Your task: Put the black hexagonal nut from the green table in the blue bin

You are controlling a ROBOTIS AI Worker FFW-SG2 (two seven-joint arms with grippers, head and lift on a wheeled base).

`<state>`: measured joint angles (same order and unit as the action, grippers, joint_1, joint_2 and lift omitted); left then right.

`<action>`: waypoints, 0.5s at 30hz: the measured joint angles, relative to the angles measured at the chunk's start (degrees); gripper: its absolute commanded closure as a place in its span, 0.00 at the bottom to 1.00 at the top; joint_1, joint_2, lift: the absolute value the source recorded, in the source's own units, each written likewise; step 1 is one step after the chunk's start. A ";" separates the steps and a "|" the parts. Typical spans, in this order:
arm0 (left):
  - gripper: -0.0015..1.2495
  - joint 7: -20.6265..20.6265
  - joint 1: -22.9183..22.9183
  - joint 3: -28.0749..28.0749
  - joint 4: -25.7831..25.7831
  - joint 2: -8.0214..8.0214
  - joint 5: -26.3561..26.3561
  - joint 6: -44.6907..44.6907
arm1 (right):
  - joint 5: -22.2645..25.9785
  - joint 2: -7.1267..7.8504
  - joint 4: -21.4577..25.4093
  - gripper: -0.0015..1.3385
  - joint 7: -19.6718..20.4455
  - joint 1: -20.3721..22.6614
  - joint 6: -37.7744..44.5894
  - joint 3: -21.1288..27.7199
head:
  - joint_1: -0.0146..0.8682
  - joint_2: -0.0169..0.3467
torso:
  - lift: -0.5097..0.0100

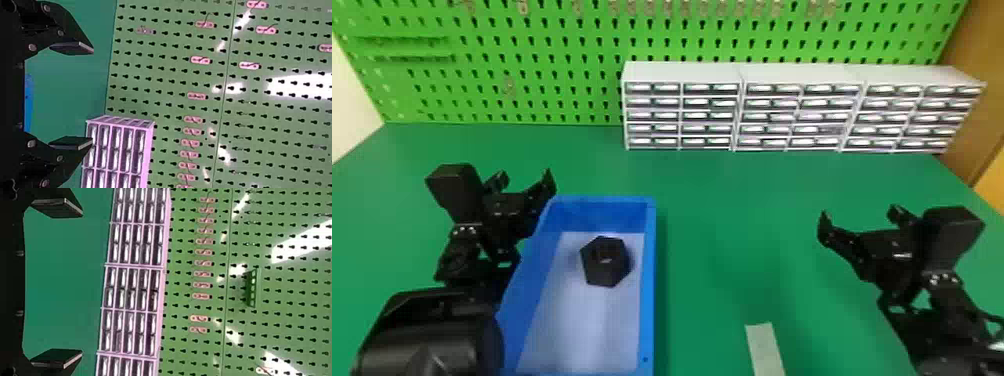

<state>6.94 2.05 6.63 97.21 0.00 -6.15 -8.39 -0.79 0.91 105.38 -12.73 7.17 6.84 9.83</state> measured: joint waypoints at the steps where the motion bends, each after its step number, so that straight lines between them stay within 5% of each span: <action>1: 0.35 0.00 -0.04 0.02 0.00 0.00 -0.01 0.11 | 0.00 -0.13 0.00 0.05 0.00 0.25 -0.36 0.05 | 0.79 0.19 | 0.79; 15: 0.35 -0.07 -0.47 -0.29 0.00 0.00 -0.25 0.82 | -0.18 -0.70 0.00 0.05 0.01 1.44 -2.76 -0.04 | 0.79 0.19 | 0.79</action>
<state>6.87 1.58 6.34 97.21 0.00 -6.40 -7.57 -0.97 0.20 105.38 -12.72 8.61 4.08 9.79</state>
